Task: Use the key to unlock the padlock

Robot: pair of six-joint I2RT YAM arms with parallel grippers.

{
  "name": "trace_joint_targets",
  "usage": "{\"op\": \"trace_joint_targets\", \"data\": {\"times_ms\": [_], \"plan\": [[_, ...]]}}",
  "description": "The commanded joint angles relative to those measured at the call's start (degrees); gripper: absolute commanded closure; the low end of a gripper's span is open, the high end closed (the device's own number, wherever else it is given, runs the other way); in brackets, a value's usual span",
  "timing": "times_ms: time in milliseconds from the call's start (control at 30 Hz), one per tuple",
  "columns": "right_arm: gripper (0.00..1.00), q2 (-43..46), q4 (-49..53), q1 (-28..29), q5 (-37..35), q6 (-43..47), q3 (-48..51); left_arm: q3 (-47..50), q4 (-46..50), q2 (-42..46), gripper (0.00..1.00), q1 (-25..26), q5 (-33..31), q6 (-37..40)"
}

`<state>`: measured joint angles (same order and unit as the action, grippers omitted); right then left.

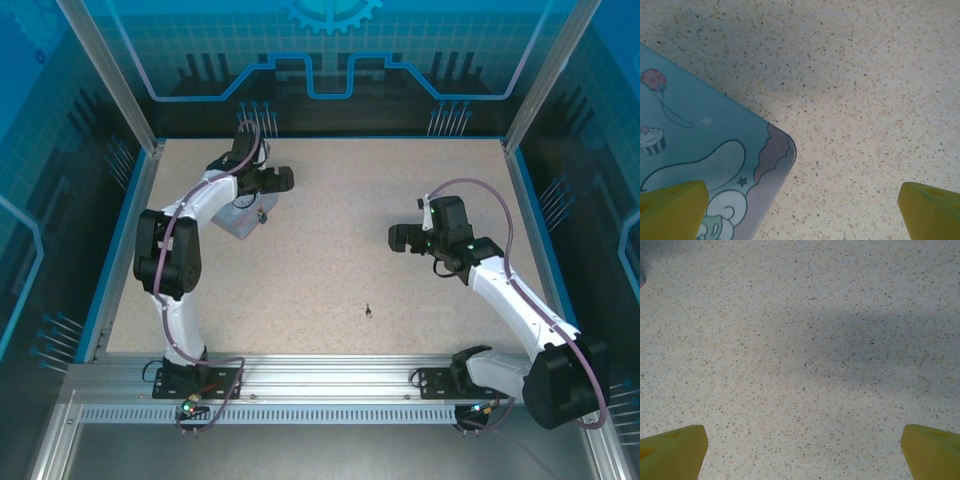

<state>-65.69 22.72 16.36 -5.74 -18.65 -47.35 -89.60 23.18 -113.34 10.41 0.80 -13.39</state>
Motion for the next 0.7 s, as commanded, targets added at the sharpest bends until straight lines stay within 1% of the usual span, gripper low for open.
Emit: {"op": "trace_joint_targets", "data": {"times_ms": [0,200,400,667], "plan": [[0.0,0.8,1.1,0.8,-1.0,0.0,0.0,-3.2,2.7,-1.9,0.01,0.7,-0.1,1.5],[0.0,0.9,0.9,0.9,-1.1,0.3,0.3,-3.8,3.3,-3.5,0.01,1.7,0.7,2.7],[0.0,1.0,1.2,0.8,-1.1,0.2,0.2,-2.4,3.8,-3.6,0.01,2.6,1.1,3.7],[0.0,1.6,1.5,0.9,-1.2,-0.4,0.6,2.3,3.2,-1.6,0.01,4.4,2.4,4.5]]}}
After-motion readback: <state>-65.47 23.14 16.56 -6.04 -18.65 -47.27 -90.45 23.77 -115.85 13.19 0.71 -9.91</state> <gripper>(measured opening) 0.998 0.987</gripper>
